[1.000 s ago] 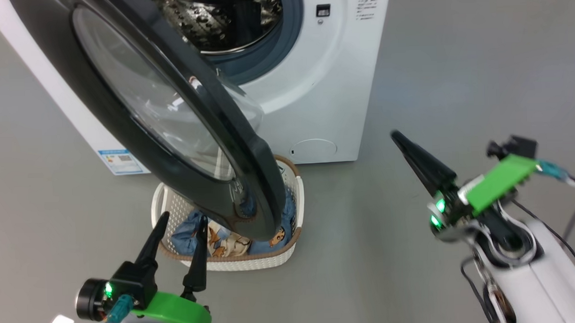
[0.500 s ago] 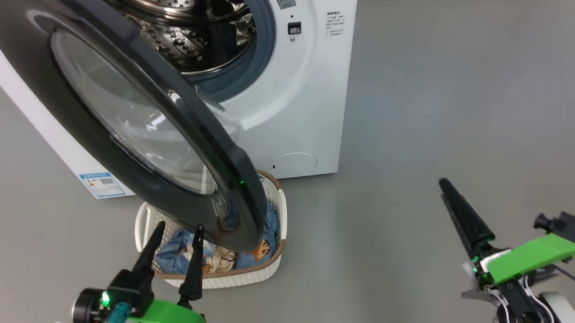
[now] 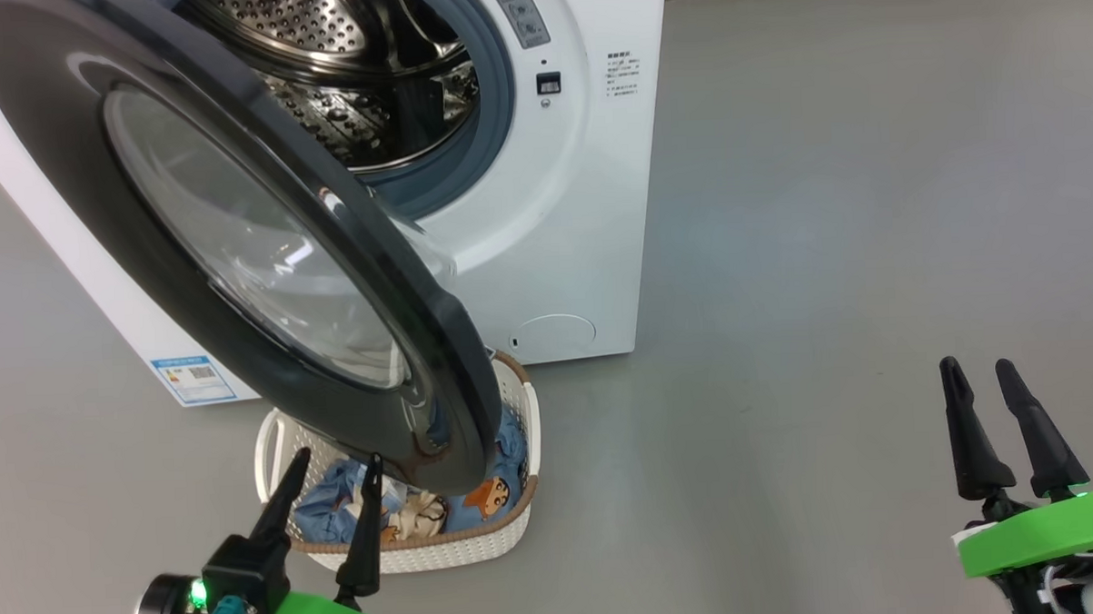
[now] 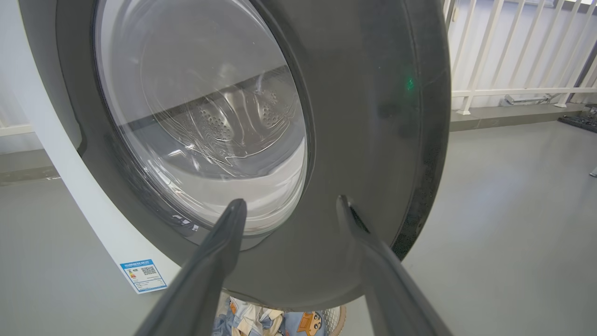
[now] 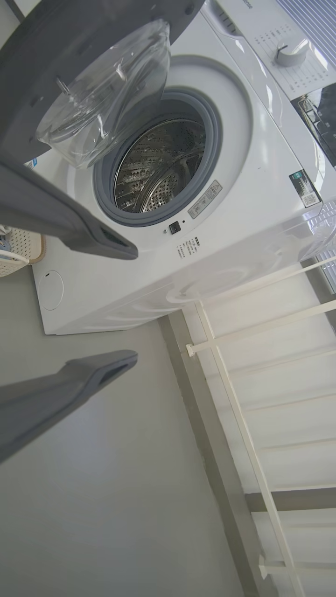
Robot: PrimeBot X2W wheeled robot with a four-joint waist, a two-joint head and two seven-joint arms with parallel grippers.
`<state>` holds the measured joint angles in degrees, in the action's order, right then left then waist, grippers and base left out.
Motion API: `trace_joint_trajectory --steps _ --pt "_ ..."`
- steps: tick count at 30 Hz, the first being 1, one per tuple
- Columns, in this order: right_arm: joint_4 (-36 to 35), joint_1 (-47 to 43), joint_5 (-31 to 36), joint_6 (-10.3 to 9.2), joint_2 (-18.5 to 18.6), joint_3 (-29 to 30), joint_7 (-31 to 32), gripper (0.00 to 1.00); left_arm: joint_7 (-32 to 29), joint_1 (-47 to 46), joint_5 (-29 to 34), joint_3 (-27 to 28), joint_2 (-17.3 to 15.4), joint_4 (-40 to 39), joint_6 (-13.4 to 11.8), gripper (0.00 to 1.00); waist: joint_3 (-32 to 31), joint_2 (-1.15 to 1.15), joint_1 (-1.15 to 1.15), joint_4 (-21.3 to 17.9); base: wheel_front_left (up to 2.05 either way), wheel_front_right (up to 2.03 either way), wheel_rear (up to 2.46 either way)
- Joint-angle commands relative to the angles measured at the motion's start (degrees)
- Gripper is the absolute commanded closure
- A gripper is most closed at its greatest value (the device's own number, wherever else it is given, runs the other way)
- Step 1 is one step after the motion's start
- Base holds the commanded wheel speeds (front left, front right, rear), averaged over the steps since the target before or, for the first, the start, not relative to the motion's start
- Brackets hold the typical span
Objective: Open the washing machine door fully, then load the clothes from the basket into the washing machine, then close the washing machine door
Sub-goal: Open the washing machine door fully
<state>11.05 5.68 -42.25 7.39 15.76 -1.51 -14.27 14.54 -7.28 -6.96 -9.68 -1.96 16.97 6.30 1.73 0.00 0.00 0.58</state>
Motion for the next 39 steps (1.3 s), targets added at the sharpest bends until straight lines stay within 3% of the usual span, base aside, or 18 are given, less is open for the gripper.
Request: trace_joint_trajectory --steps 1,5,12,21,39 --pt "-1.82 -0.21 6.77 0.1 -1.16 0.57 -0.63 0.0 0.46 -0.48 0.41 1.95 -0.93 -1.04 0.36 0.0 -0.42 0.0 0.0 -0.03 0.0 0.0 0.0" --pt "-3.62 -1.59 18.88 0.1 -4.37 2.59 -0.7 0.0 0.46 -0.2 0.31 1.96 -0.93 -0.87 0.47 0.0 -0.93 0.0 0.0 0.08 0.0 0.0 0.0" --pt "-4.2 -3.65 28.31 0.1 -7.7 3.43 -0.72 0.0 0.46 0.11 0.23 1.76 -0.93 -0.64 0.58 0.0 -1.49 0.0 0.0 0.46 0.0 0.0 0.0" --pt "-3.08 -5.31 33.44 0.1 -9.91 4.34 -0.73 0.0 0.46 0.44 0.0 1.96 -0.92 -0.34 0.56 0.0 -1.78 0.0 0.0 0.44 0.0 0.0 0.0" --pt "-3.23 -5.56 34.83 0.1 -10.68 5.08 -0.73 0.0 0.46 0.28 -0.21 2.04 -0.92 0.23 0.01 0.0 -1.69 0.0 0.0 0.3 0.0 0.0 0.0"
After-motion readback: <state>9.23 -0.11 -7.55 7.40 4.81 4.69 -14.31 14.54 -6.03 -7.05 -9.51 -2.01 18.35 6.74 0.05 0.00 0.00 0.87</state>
